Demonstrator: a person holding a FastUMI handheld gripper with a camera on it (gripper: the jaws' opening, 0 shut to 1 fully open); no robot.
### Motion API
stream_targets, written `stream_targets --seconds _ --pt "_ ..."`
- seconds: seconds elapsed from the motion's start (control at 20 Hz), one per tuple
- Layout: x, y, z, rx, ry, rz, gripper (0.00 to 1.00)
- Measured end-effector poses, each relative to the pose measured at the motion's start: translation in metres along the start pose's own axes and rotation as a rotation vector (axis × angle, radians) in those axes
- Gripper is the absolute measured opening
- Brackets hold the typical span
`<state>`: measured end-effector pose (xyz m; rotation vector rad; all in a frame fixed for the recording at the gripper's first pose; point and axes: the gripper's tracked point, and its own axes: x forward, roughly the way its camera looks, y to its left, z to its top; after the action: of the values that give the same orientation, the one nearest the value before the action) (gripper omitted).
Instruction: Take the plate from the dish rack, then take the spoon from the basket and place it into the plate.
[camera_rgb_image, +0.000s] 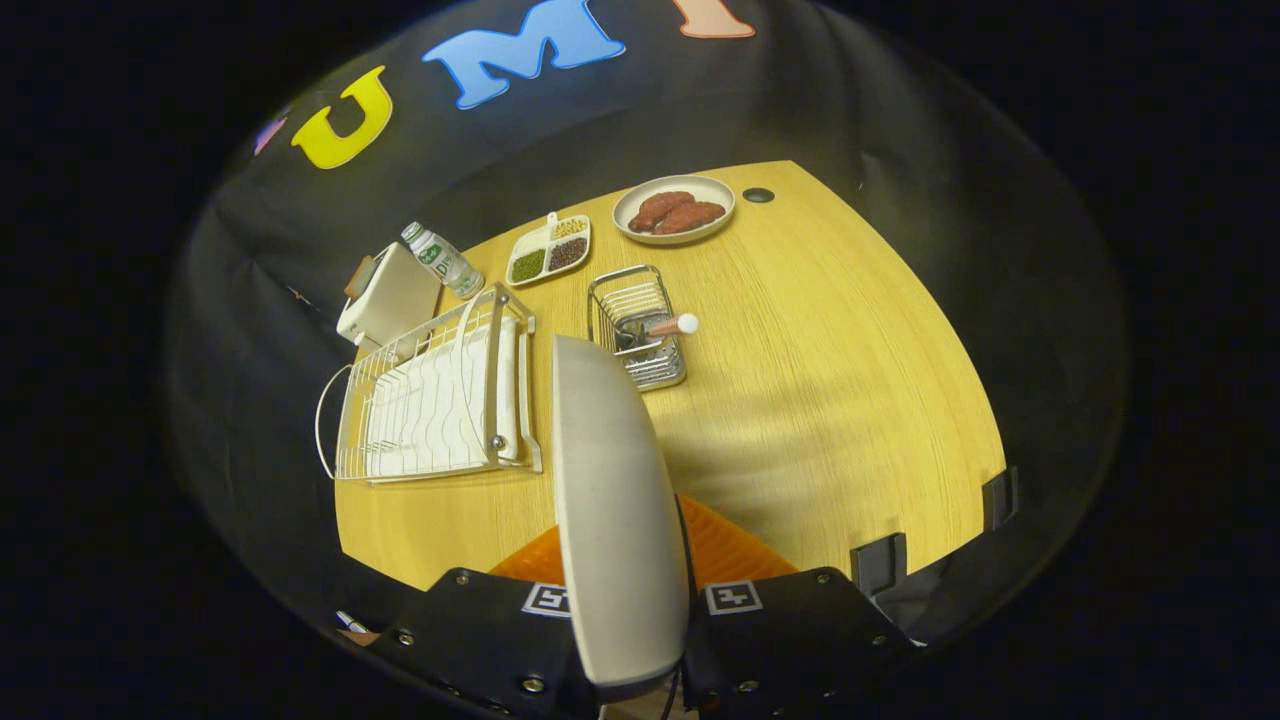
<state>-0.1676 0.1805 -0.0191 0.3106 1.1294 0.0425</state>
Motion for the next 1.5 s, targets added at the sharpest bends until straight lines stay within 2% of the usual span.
stream_targets --seconds 0.2,0.5,0.7,0.9,1.15,1.3,1.35,1.4,1.45,1.5 --pt "0.015 -0.008 -0.014 0.034 0.006 0.029 0.32" --pt "0.05 -0.009 -0.032 0.081 0.004 0.119 0.32" --pt "0.071 -0.005 -0.04 0.149 -0.005 0.214 0.32" --pt "0.09 -0.008 -0.048 0.168 -0.009 0.274 0.32" --pt "0.106 0.005 -0.055 0.195 0.011 0.393 0.32" --pt "0.107 0.0 -0.053 0.223 0.009 0.399 0.32" --pt "0.108 -0.009 -0.051 0.203 0.0 0.36 0.32" --pt "0.111 -0.015 -0.052 0.175 -0.007 0.339 0.35" --pt "0.109 -0.02 -0.05 0.157 -0.012 0.328 0.46" --pt "0.108 -0.026 -0.05 0.141 -0.016 0.311 0.49"
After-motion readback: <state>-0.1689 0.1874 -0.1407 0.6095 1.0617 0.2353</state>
